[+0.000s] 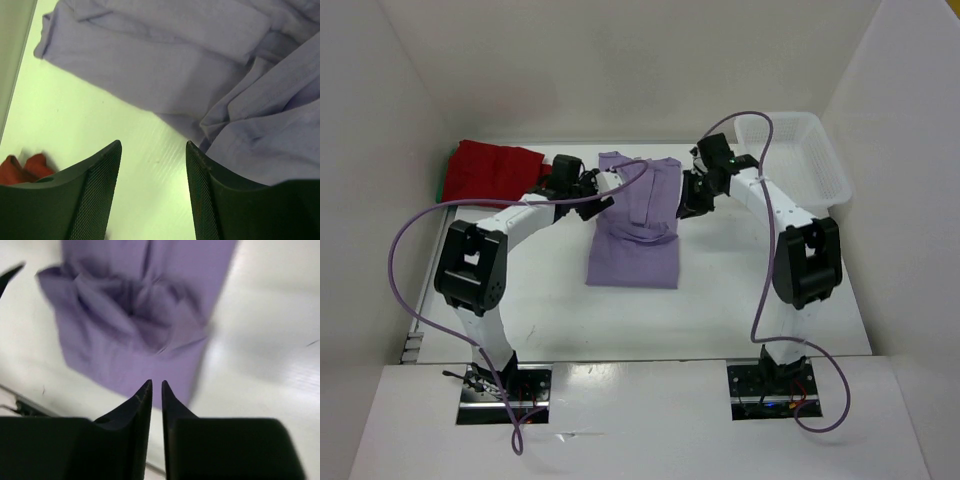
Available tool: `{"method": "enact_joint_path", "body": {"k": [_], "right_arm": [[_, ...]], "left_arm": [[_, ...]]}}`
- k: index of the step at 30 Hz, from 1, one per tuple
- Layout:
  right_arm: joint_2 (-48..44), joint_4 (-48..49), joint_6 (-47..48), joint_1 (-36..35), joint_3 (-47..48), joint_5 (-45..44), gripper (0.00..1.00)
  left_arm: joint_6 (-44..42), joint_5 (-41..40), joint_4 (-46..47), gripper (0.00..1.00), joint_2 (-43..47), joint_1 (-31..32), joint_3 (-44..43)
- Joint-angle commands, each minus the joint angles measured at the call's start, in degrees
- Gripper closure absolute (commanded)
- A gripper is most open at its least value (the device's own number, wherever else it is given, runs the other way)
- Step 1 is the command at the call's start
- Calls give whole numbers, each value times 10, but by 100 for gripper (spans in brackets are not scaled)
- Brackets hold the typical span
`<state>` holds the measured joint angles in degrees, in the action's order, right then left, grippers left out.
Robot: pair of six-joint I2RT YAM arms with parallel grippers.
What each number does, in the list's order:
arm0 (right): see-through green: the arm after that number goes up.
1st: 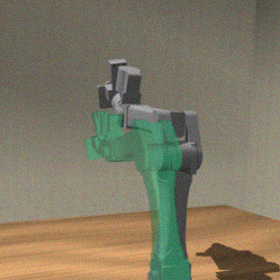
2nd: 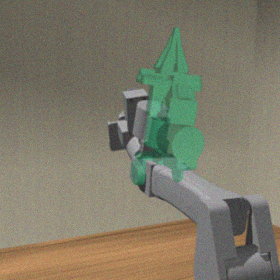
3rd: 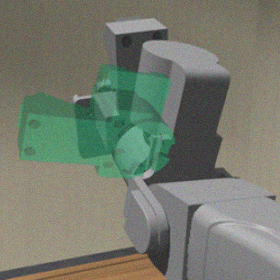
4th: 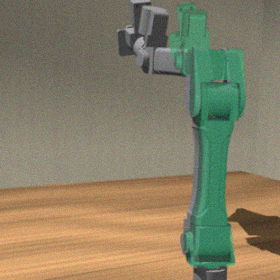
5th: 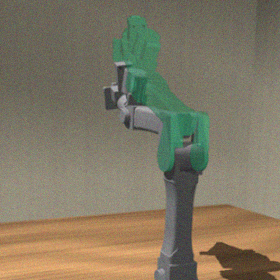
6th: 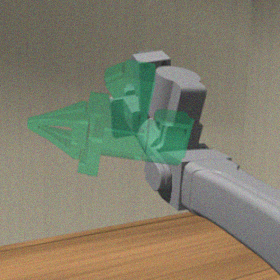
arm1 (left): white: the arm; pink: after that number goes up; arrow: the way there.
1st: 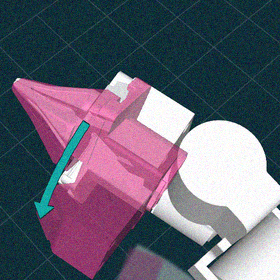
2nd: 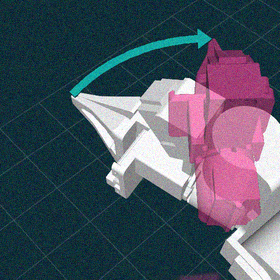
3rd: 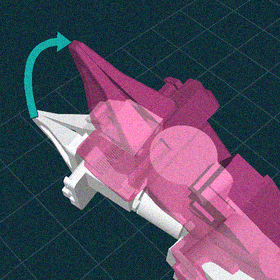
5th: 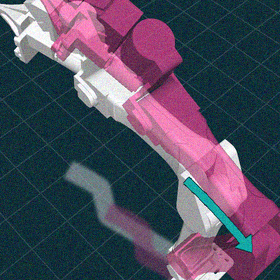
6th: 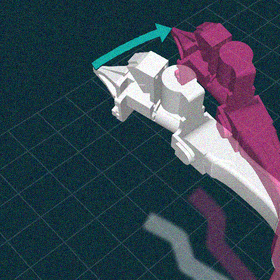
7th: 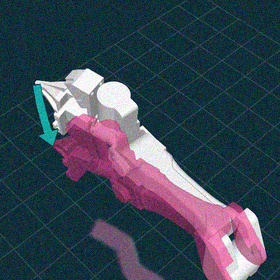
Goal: Fold and stack the t-shirts
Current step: Fold the folded rectangular tshirt in 1/3 of the way
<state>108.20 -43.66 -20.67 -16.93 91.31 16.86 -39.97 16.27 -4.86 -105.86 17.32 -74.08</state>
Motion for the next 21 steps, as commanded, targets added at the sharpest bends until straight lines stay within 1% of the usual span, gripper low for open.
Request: {"method": "enact_joint_path", "body": {"k": [1,2,3,4,5,8,12,13,15,17,19,20,21], "right_arm": [[-42,4,9,-84,-55,-9,85],[-42,4,9,-98,-67,-9,91],[-37,17,3,-110,-91,-1,97],[-37,23,-7,-128,-100,14,100],[-29,30,-7,-133,-116,24,100],[0,46,-22,-146,-123,53,100],[59,53,-17,-153,-56,38,100],[86,48,-10,-153,-19,28,100],[110,48,-10,-140,15,4,100],[147,48,-10,-121,53,4,100],[189,32,4,-107,93,-2,100],[199,31,4,-92,105,-13,100],[206,31,4,-85,120,-13,100]], "left_arm": [[19,-30,-29,38,34,-4,-14],[24,-30,-37,38,42,-18,-8],[24,-30,-44,38,58,-18,-8],[24,-30,-58,38,67,-26,-3],[30,-30,-66,38,76,-32,7],[46,-30,-82,37,110,-57,26],[78,-30,-105,36,151,-81,64],[86,-25,-105,36,158,-81,70],[86,-25,-118,36,174,-86,82],[86,-19,-127,36,188,-86,97],[39,-12,-152,36,194,-77,111],[1,-24,-170,36,199,-57,118],[-15,-29,-176,36,199,-47,126]]}}
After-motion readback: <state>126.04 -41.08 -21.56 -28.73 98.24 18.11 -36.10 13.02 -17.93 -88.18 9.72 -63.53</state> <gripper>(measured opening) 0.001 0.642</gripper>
